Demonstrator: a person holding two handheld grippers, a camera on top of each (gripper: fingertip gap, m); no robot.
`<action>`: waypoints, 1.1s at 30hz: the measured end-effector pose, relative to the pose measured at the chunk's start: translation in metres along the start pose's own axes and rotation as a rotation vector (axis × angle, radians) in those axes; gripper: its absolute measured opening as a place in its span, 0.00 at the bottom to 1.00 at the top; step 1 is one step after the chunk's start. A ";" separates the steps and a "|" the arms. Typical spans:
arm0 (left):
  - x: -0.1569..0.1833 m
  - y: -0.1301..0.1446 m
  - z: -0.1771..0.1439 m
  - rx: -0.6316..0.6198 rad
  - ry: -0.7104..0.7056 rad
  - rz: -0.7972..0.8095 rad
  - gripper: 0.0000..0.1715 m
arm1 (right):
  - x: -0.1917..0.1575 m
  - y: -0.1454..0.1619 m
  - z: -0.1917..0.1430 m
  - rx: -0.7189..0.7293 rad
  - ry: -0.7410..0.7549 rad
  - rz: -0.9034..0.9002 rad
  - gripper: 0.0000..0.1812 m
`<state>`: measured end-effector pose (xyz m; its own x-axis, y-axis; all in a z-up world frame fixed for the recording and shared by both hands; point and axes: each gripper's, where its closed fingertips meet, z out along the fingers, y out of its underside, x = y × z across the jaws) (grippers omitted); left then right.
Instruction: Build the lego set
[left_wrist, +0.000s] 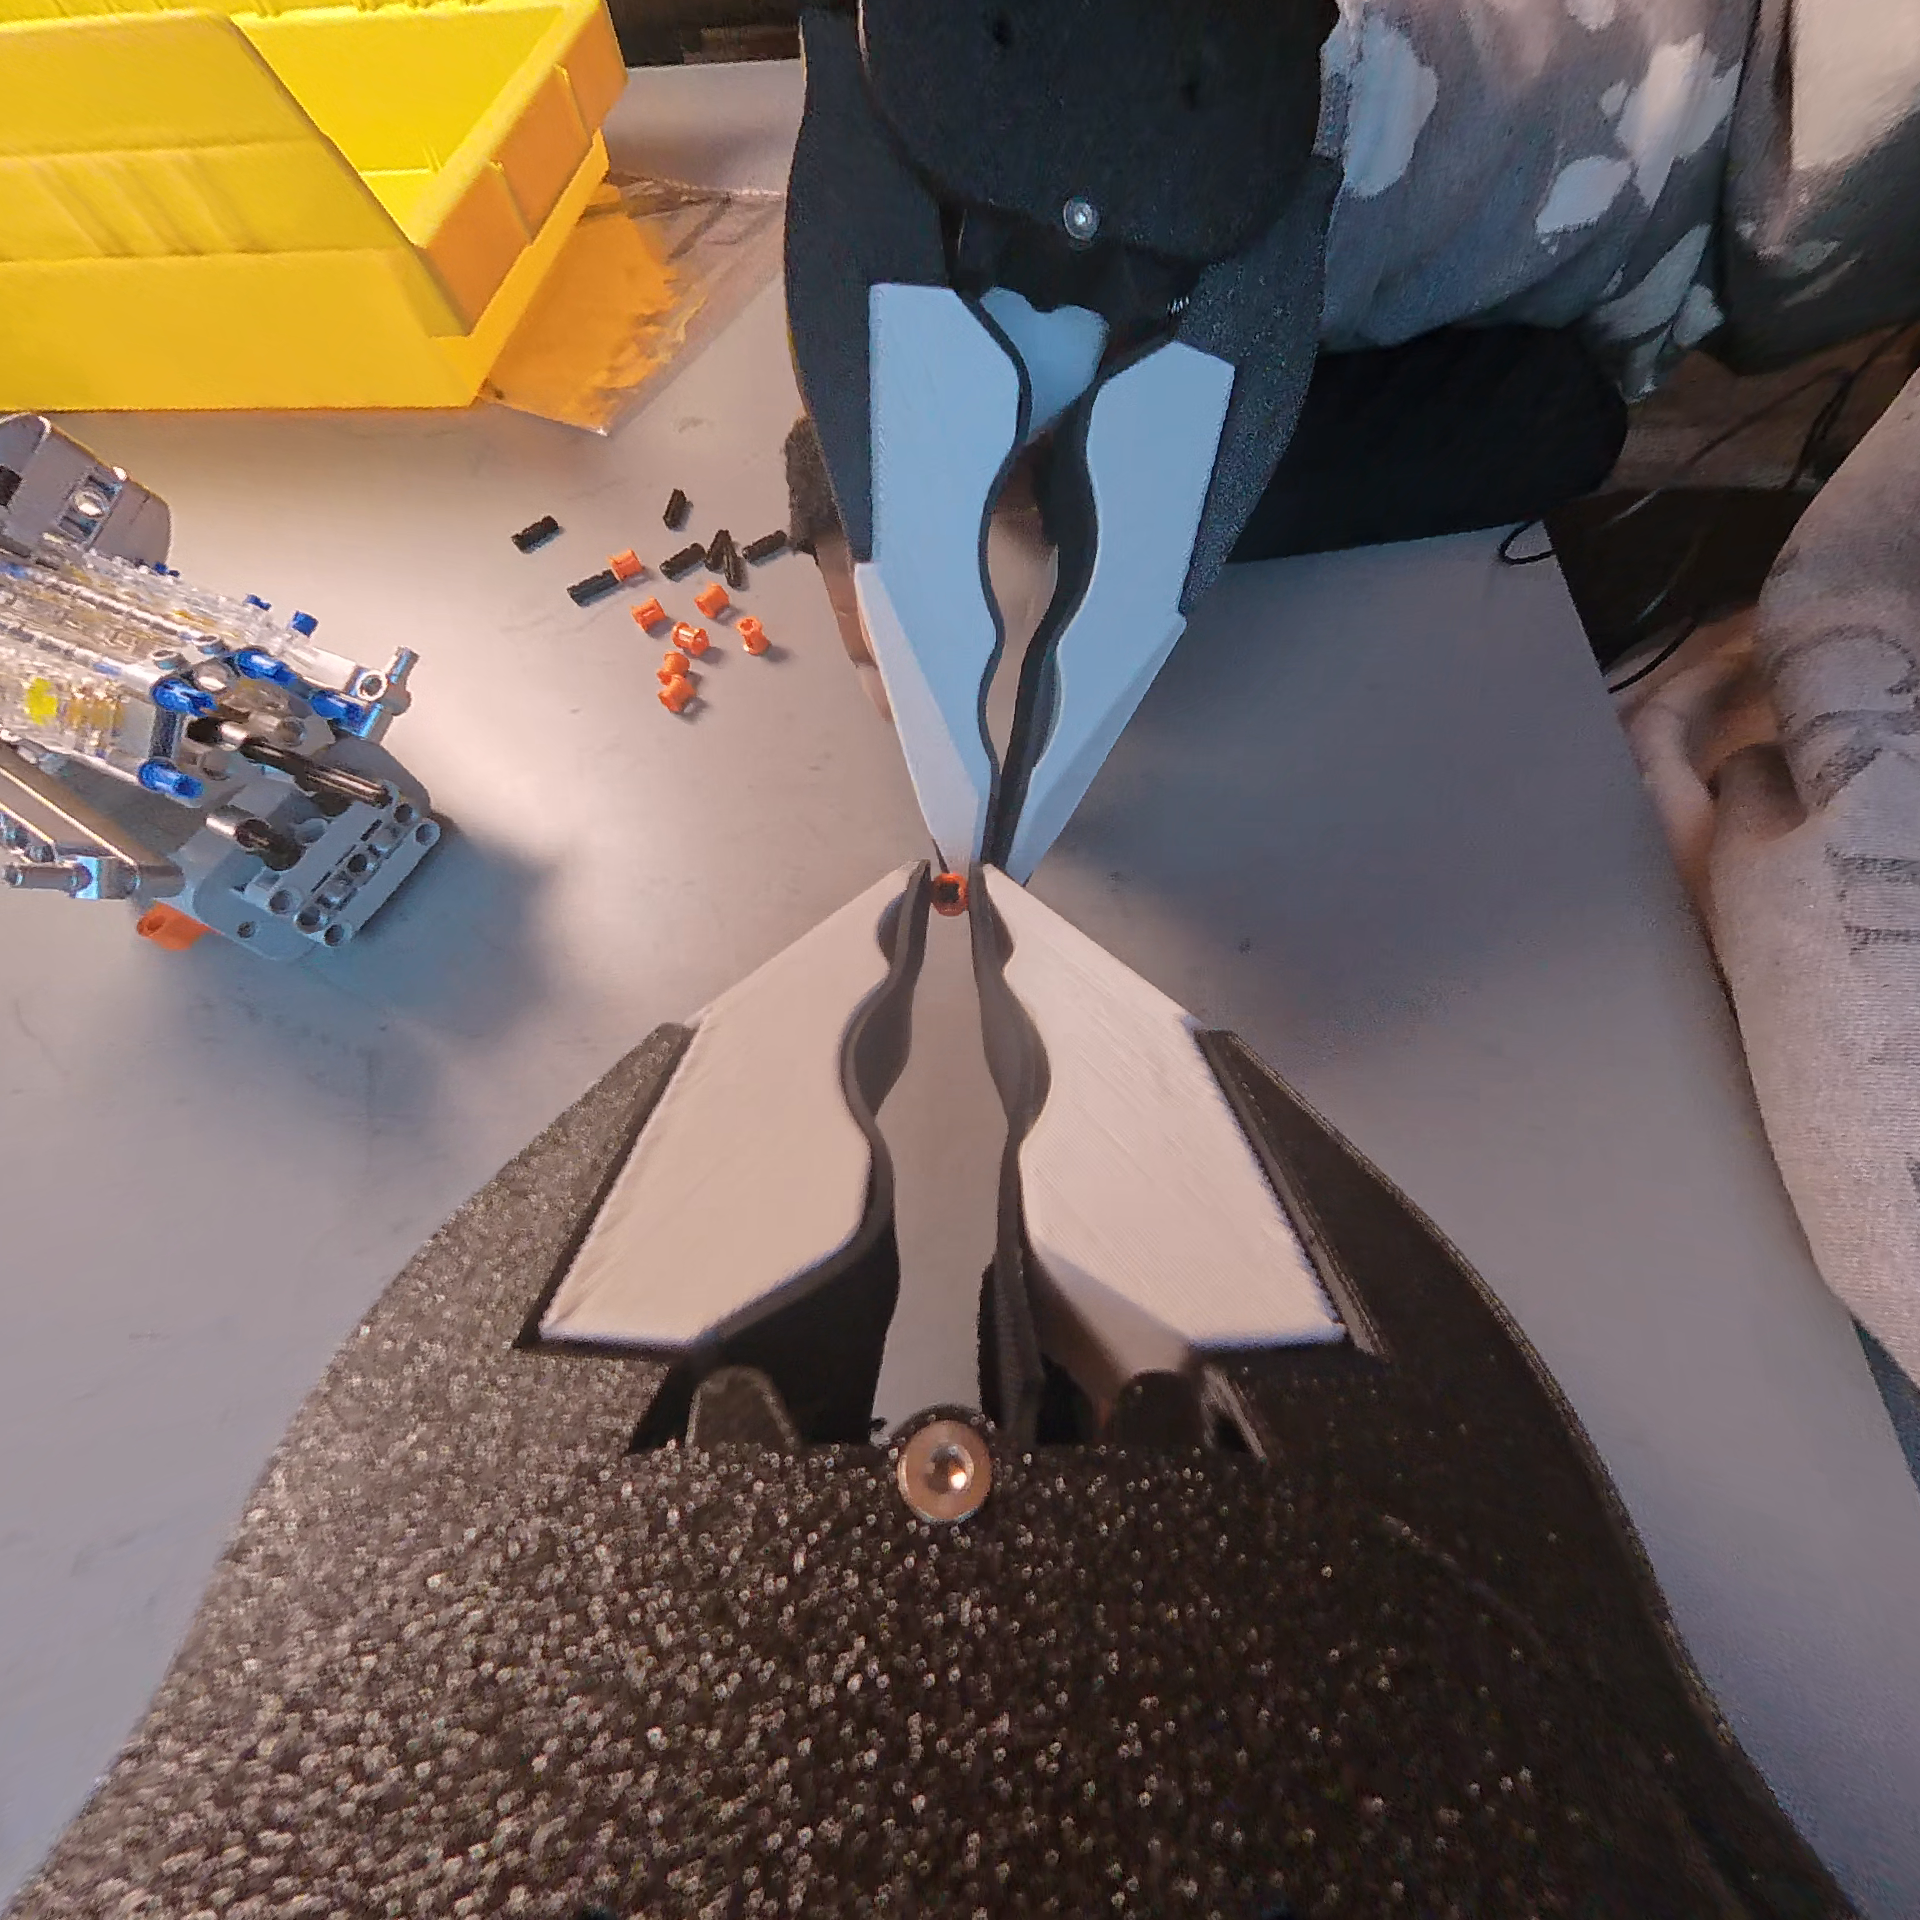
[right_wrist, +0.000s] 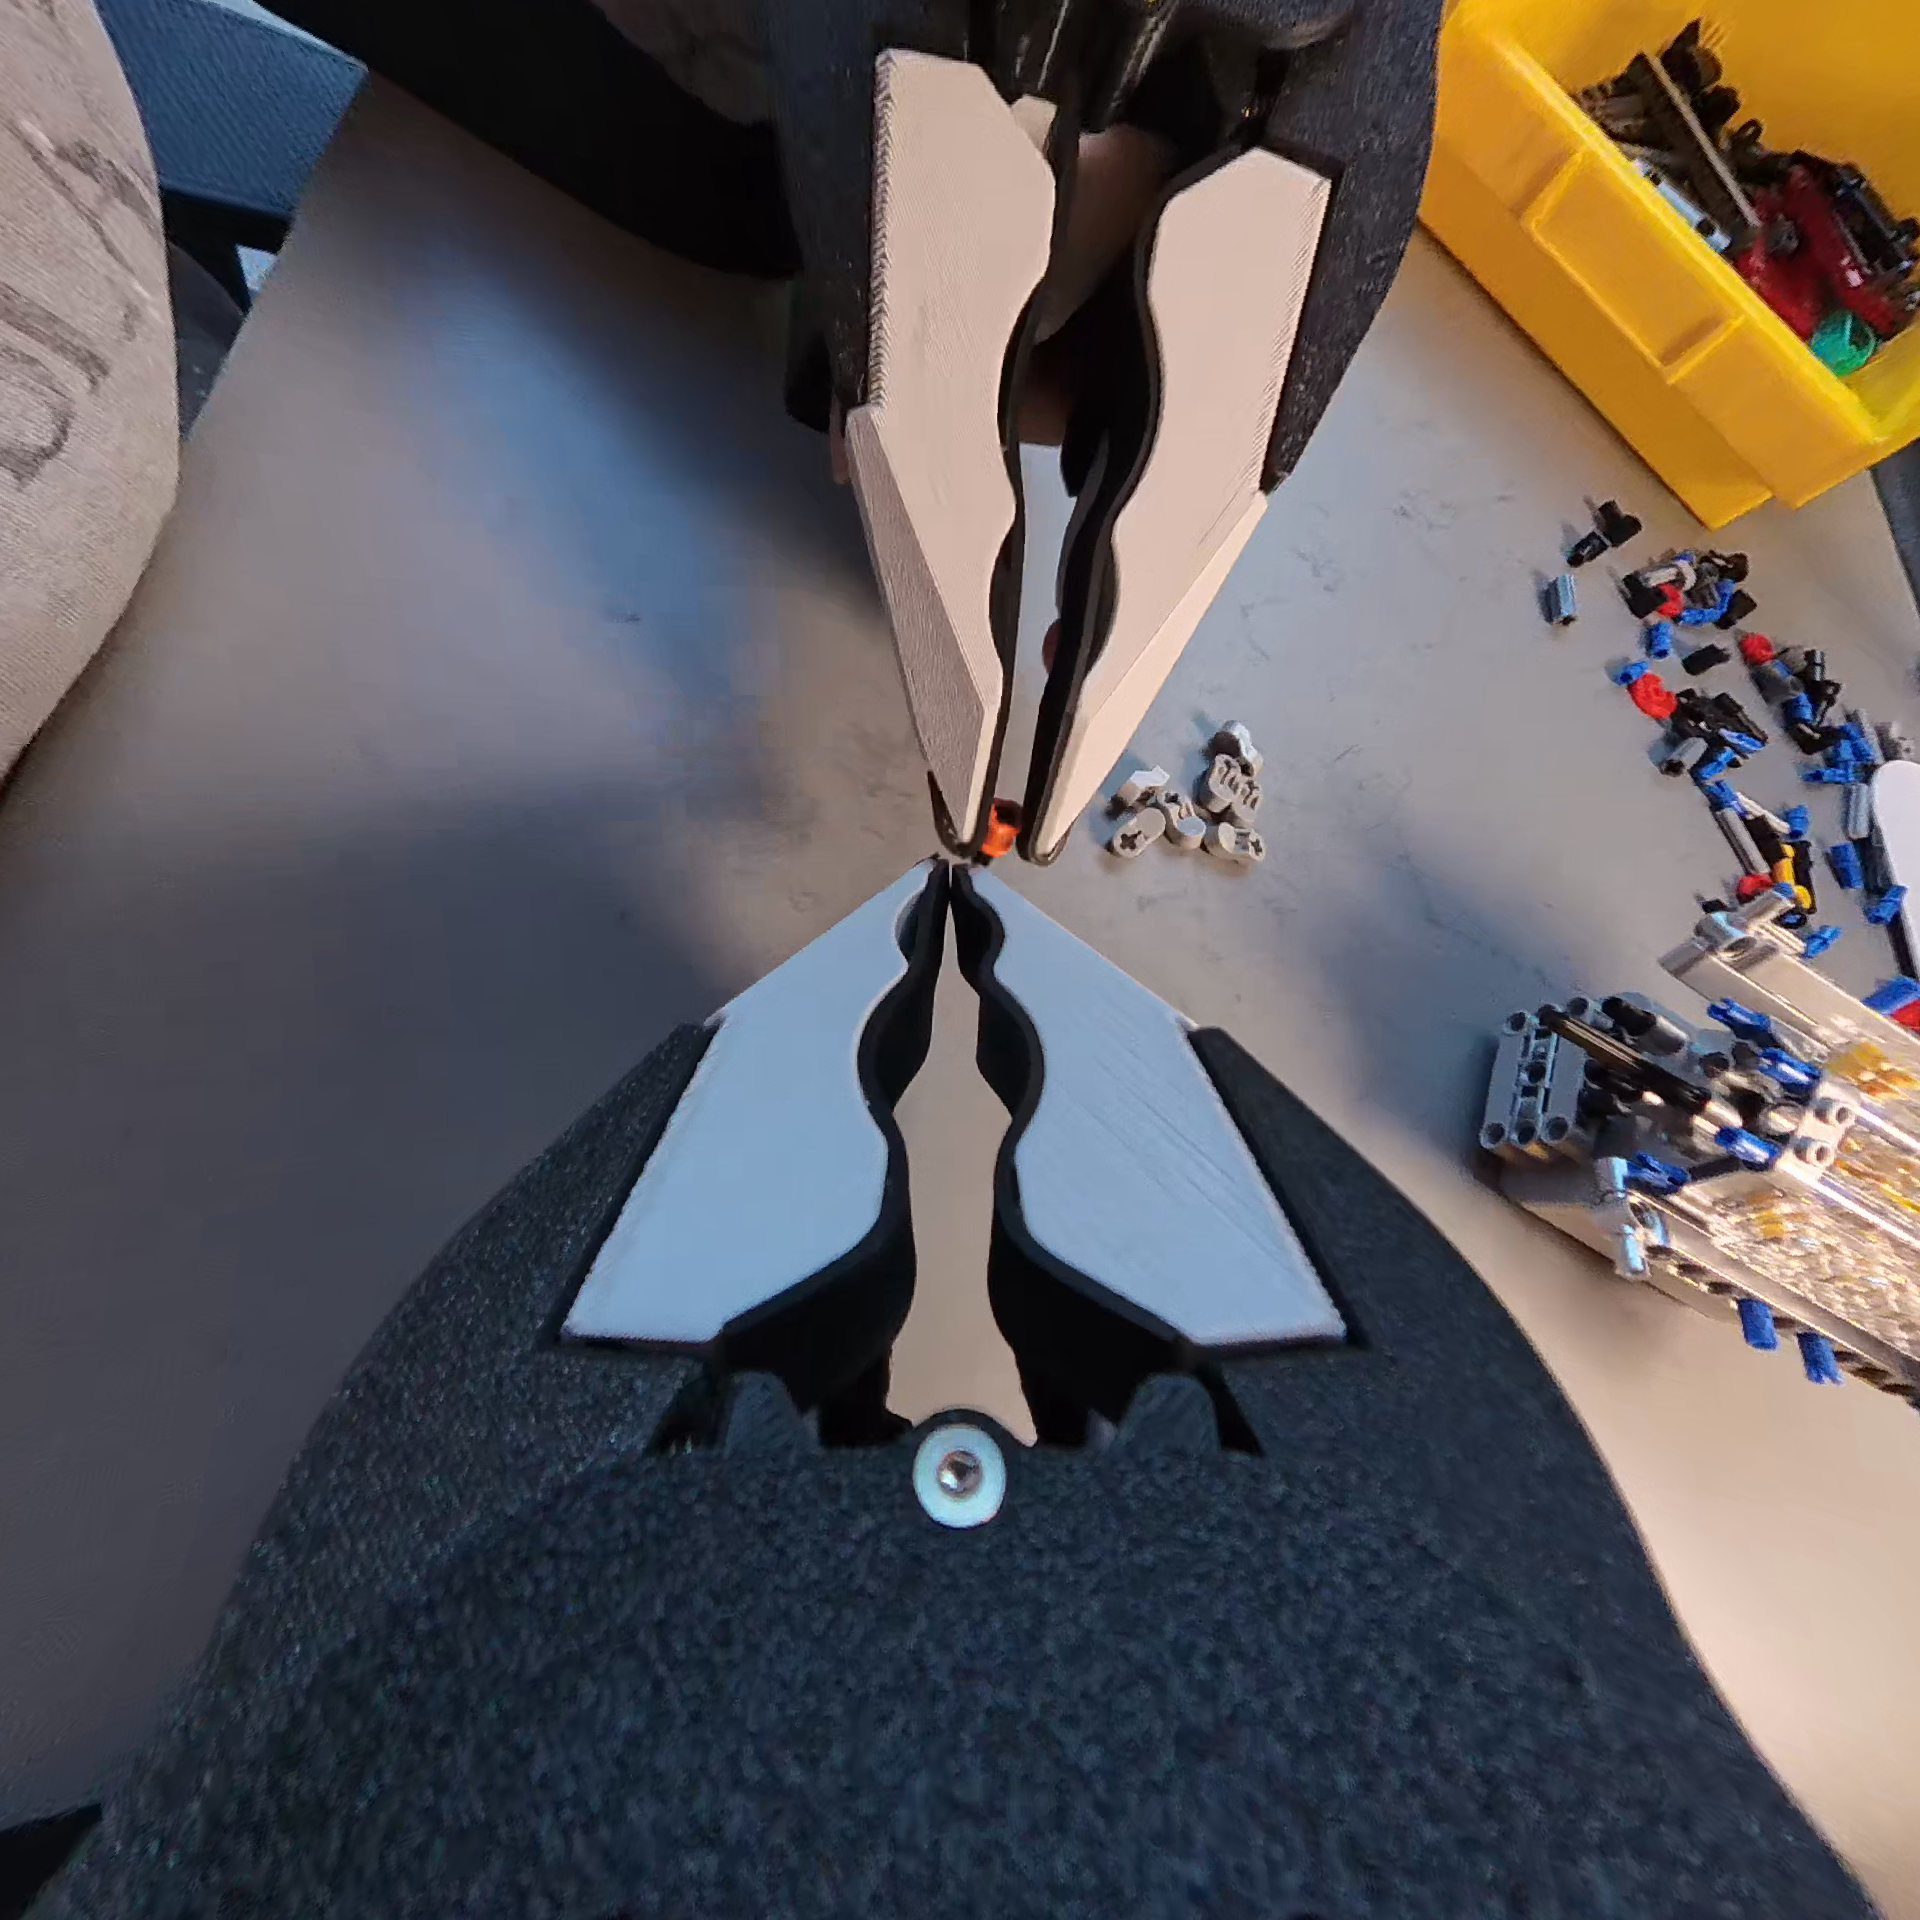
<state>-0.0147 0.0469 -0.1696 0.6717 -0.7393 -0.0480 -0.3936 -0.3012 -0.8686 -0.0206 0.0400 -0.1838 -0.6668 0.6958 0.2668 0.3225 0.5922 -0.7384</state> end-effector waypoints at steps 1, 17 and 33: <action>0.002 -0.003 0.000 0.018 0.012 -0.014 0.03 | 0.001 -0.002 0.001 0.008 0.010 -0.005 0.00; 0.002 0.011 -0.005 -0.020 0.130 -0.179 0.03 | 0.003 -0.013 -0.022 0.078 0.073 -0.164 0.07; 0.015 0.045 0.006 -0.240 0.080 0.059 0.06 | -0.019 0.006 0.007 -0.038 -0.039 -0.180 0.07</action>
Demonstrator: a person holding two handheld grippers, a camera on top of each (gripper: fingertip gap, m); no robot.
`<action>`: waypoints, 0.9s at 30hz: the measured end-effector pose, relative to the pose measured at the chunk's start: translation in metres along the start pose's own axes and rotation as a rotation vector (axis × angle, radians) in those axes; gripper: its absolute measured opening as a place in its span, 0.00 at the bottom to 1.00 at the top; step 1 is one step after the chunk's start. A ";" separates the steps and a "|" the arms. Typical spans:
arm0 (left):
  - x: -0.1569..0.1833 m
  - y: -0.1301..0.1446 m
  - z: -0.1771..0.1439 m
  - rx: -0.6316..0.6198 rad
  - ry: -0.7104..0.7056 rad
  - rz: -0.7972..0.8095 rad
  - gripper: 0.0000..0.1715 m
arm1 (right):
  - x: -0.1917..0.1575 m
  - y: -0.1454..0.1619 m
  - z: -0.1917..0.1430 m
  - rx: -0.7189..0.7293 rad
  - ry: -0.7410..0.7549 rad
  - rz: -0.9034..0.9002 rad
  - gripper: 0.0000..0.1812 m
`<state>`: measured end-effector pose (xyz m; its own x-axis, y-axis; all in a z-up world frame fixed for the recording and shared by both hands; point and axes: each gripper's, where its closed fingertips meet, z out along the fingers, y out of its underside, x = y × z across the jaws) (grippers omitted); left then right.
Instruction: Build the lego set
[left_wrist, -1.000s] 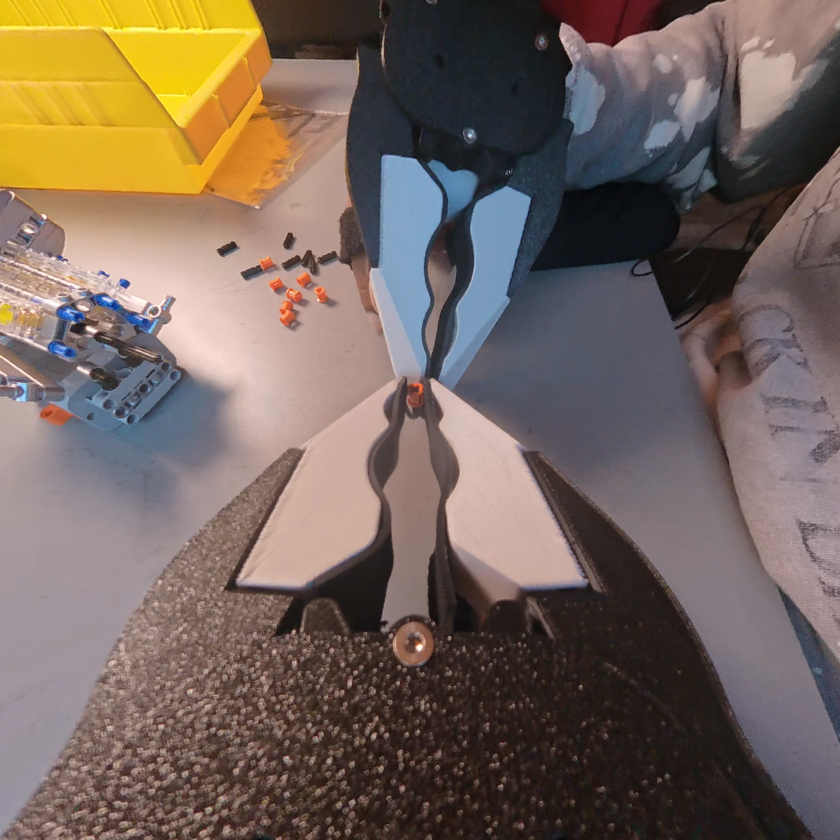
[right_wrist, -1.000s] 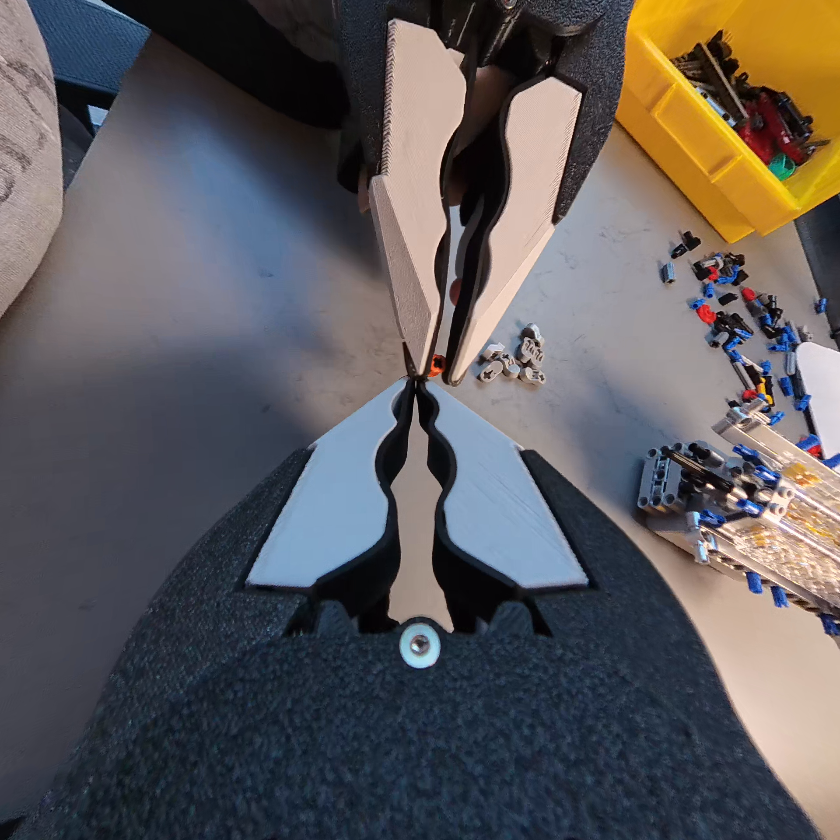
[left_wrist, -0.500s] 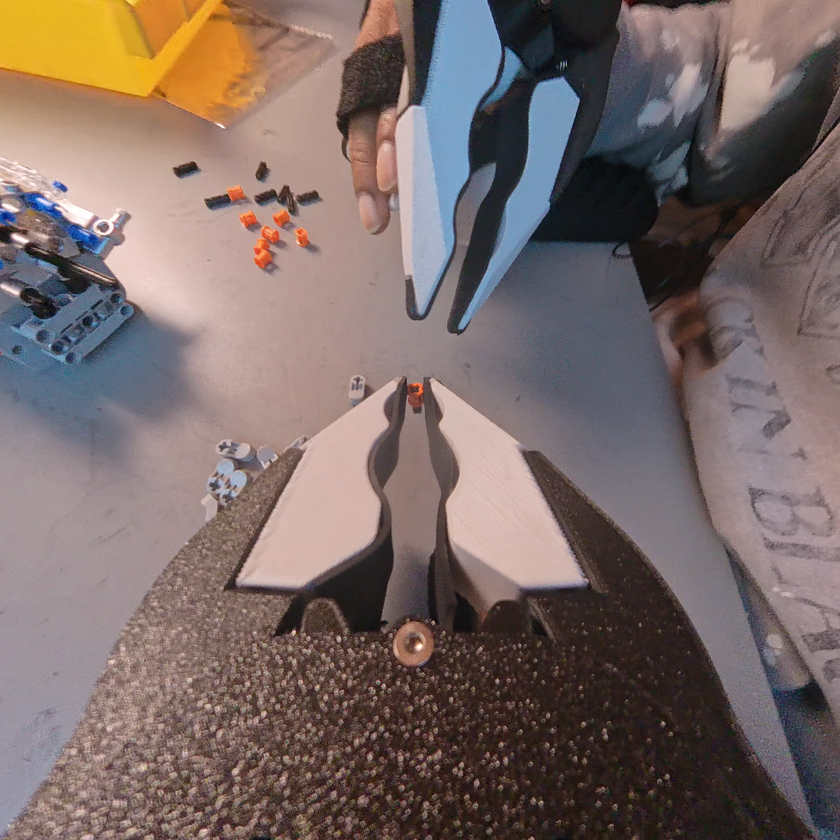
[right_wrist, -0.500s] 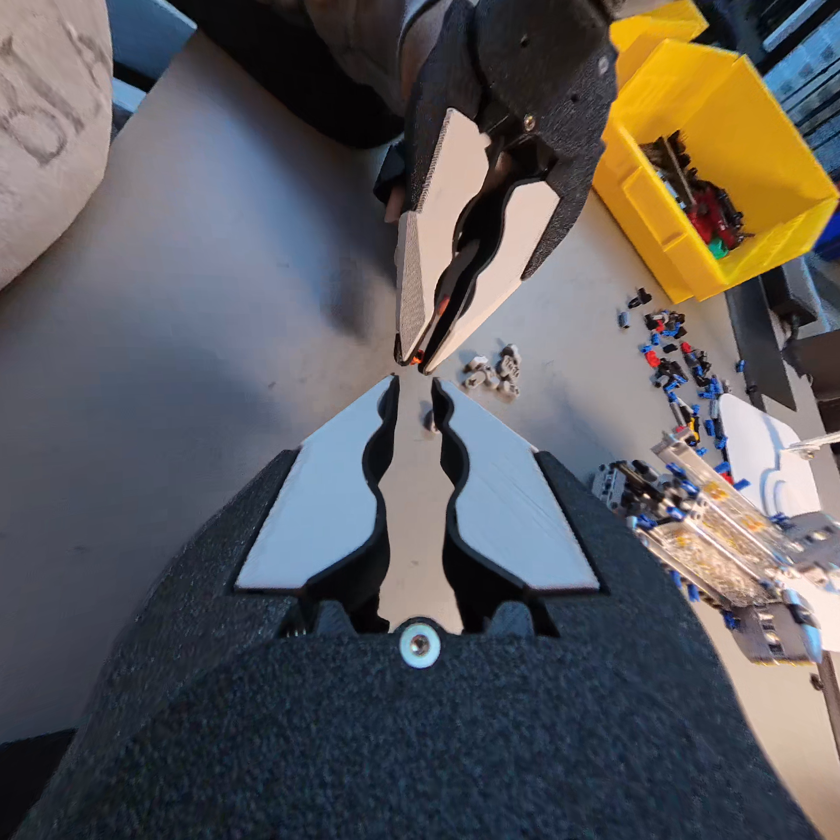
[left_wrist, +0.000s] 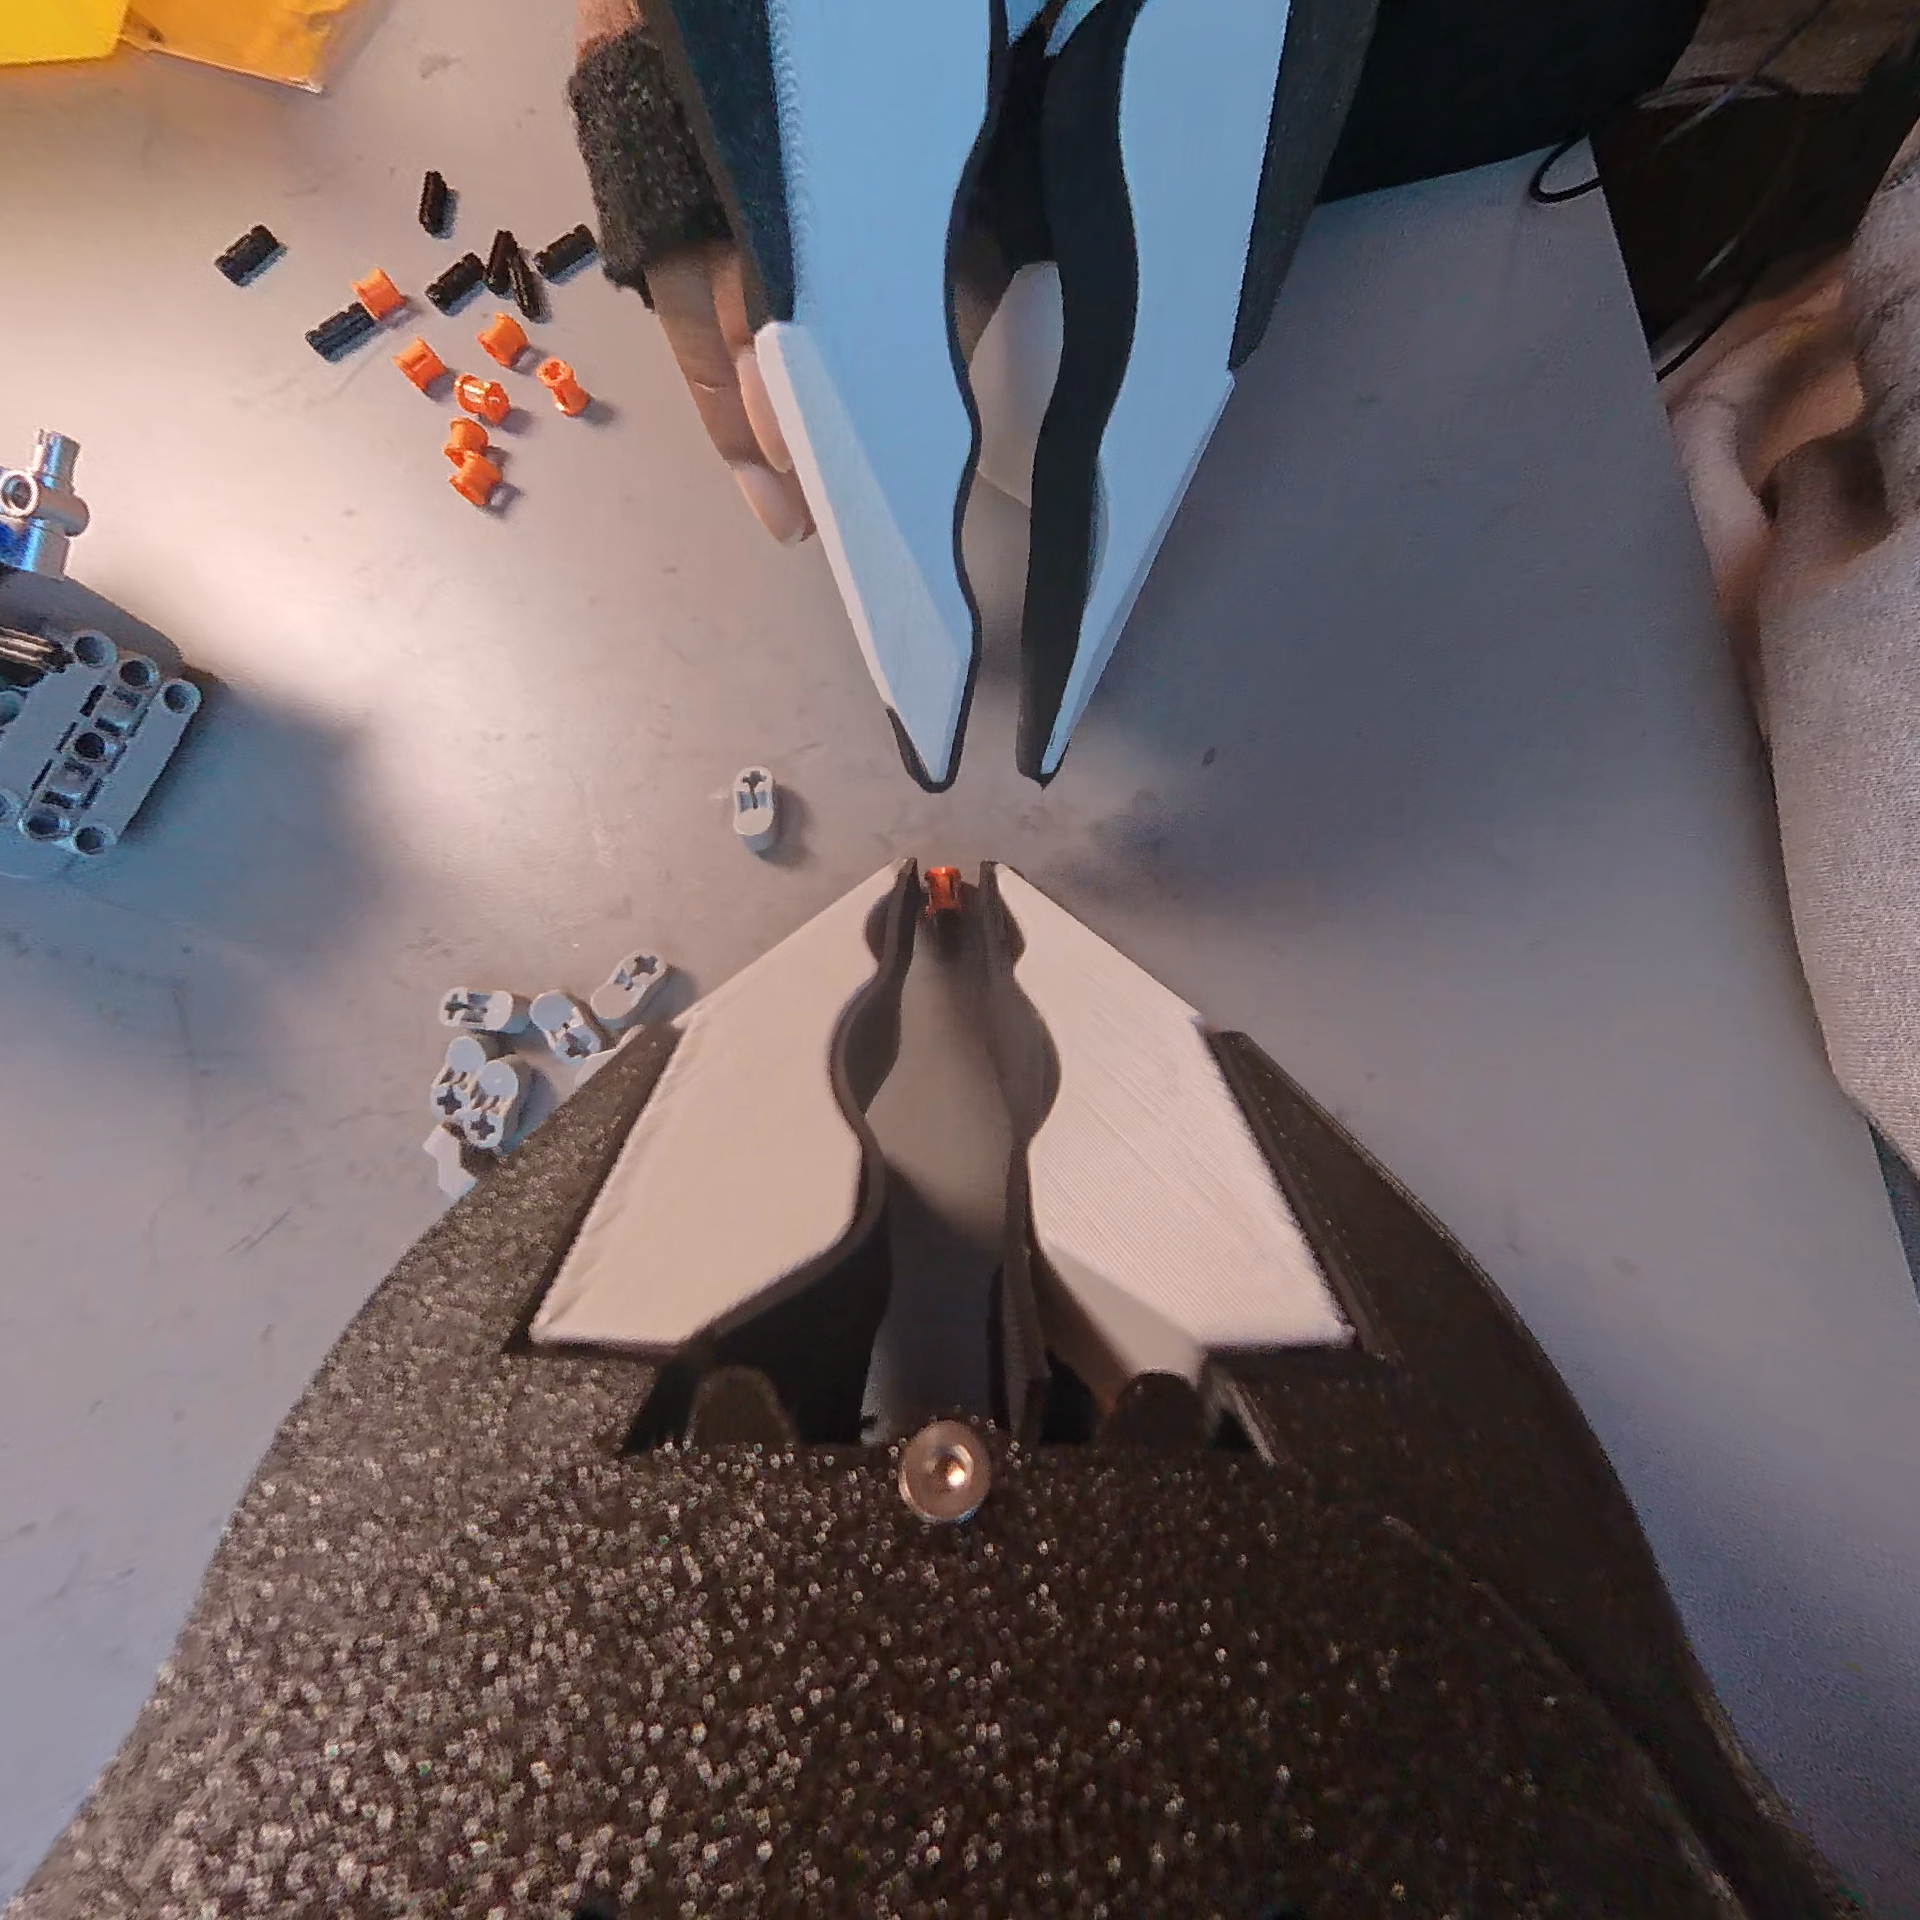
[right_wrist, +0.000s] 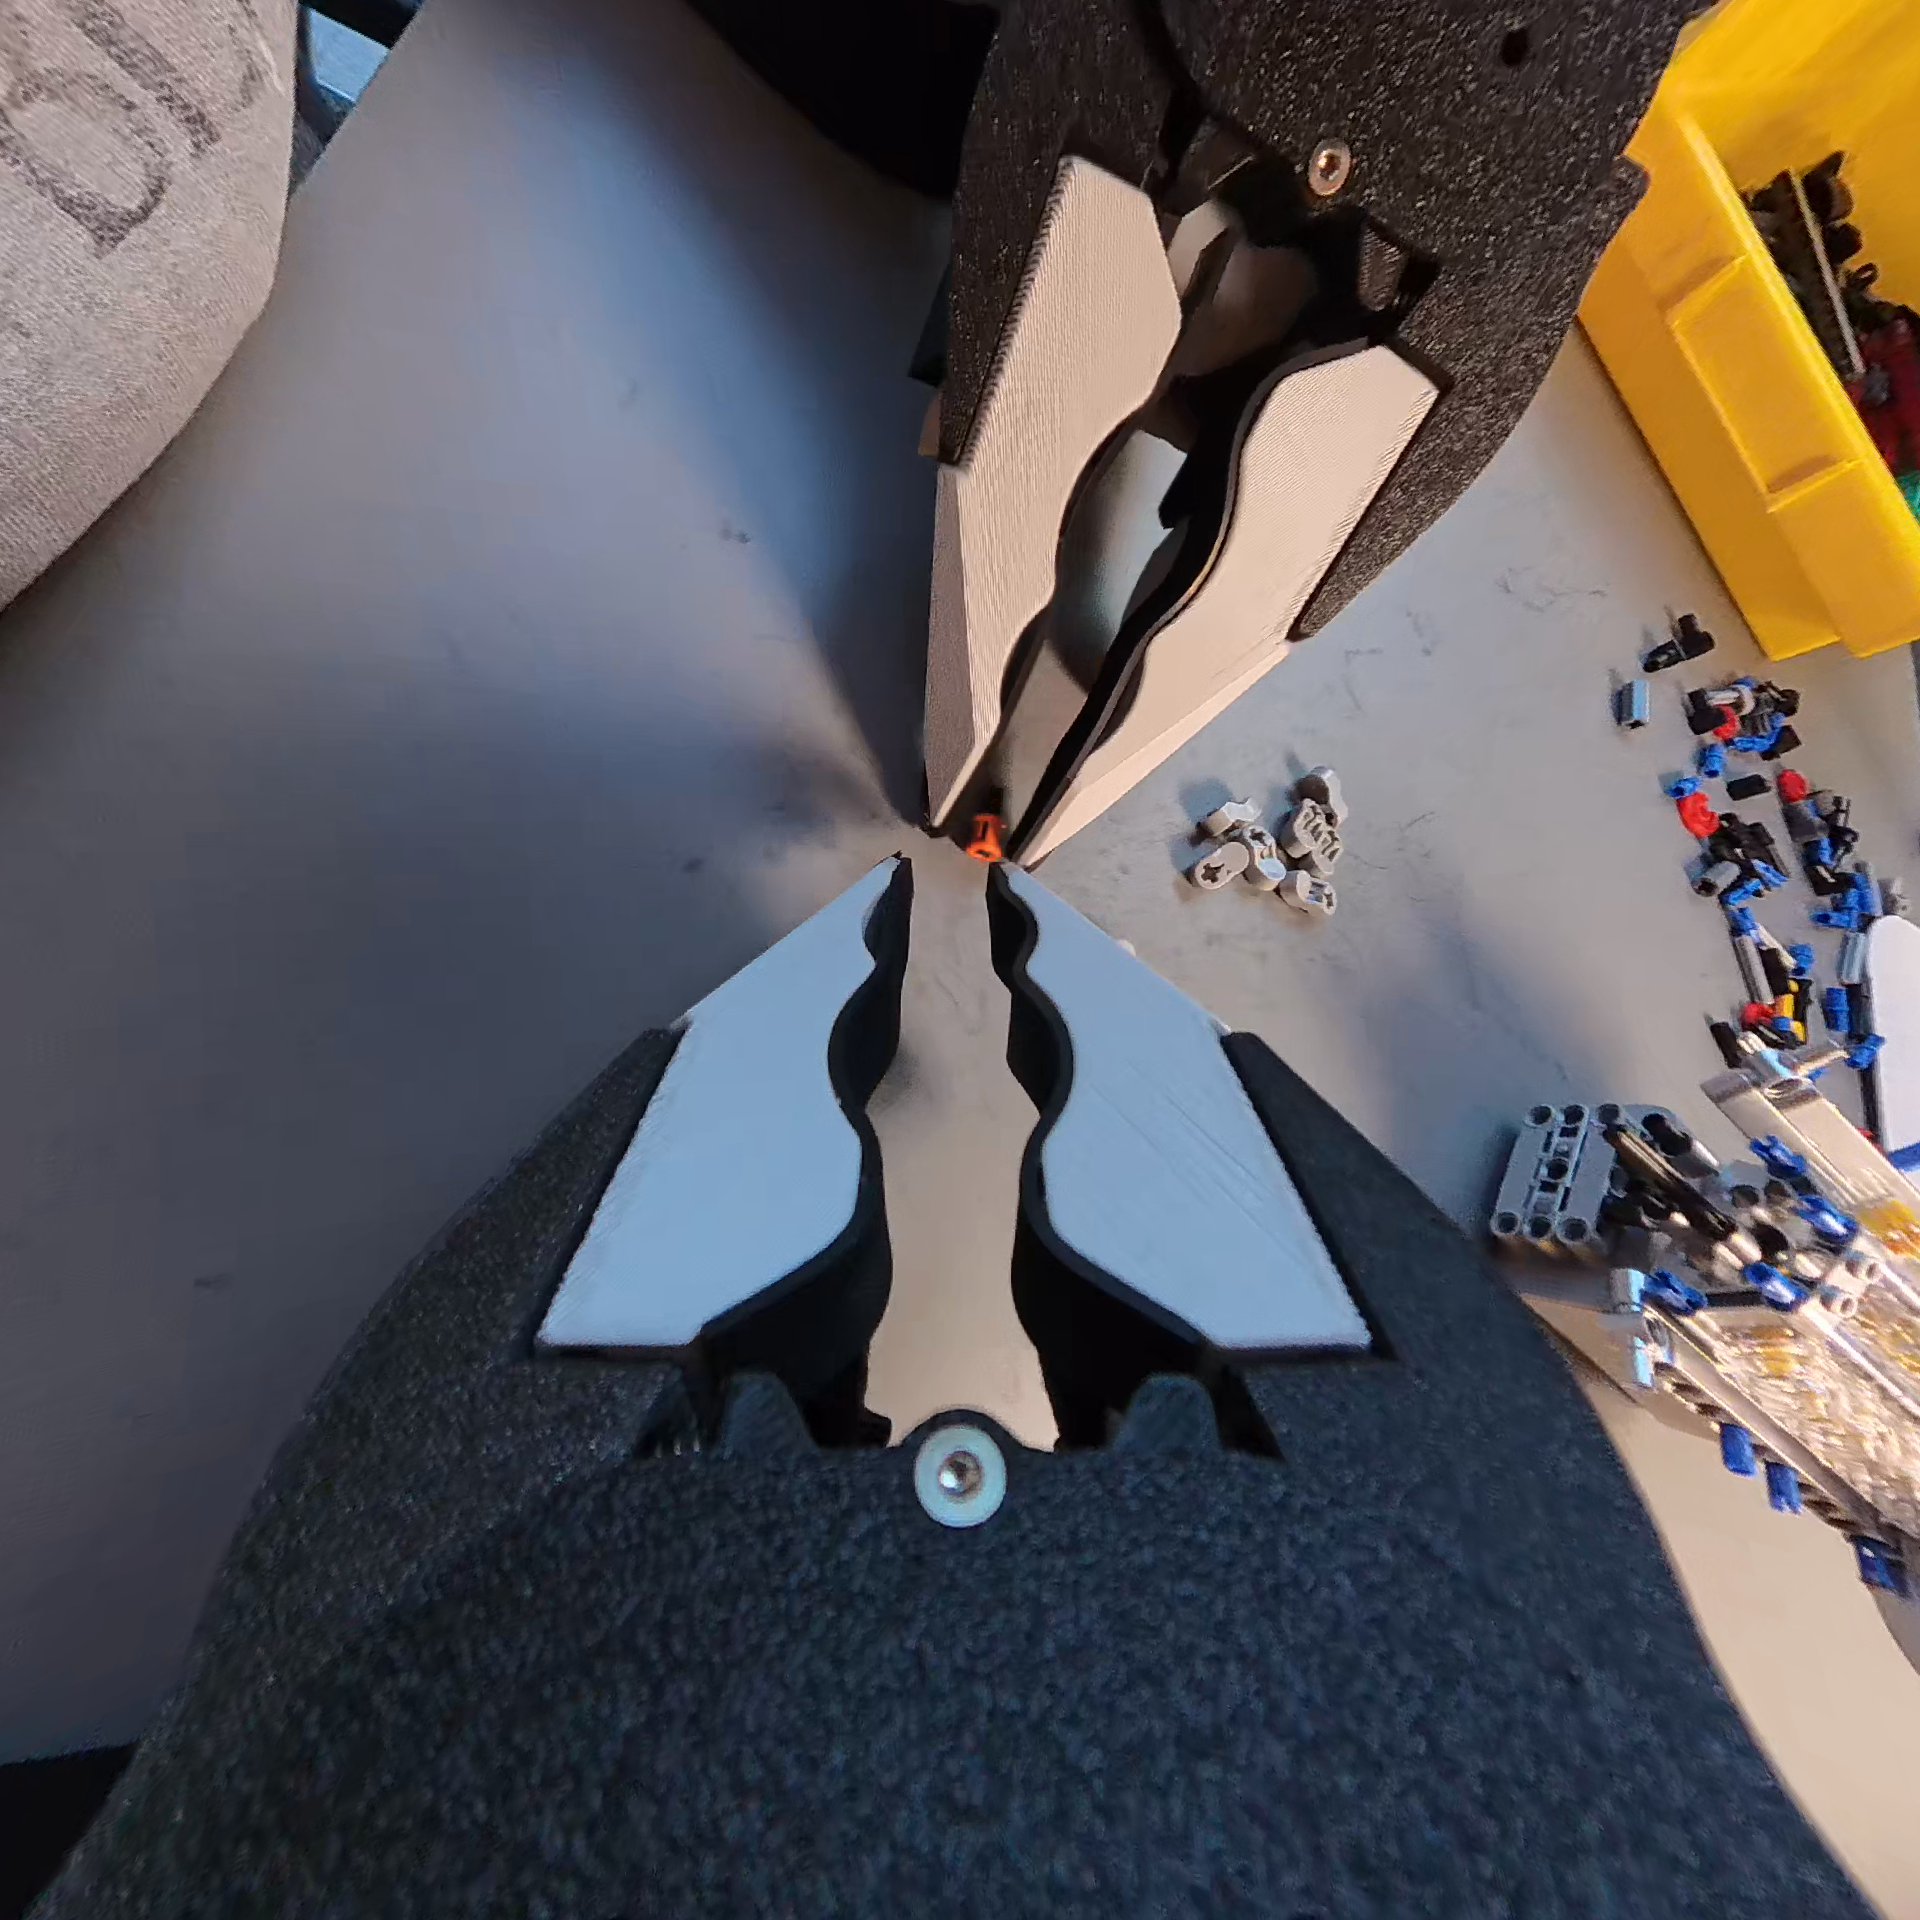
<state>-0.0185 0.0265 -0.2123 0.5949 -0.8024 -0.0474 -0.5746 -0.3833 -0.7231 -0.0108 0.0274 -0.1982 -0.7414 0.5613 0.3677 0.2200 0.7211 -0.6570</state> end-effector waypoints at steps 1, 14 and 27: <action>0.000 0.001 -0.001 -0.003 0.001 0.002 0.07 | 0.000 0.000 0.000 0.003 -0.002 0.014 0.07; 0.000 0.007 -0.006 -0.080 -0.038 0.022 0.01 | 0.003 0.005 0.007 -0.015 -0.023 0.105 0.07; -0.012 -0.042 -0.036 0.324 0.042 -0.143 0.01 | 0.032 -0.028 -0.029 0.248 0.088 0.187 0.08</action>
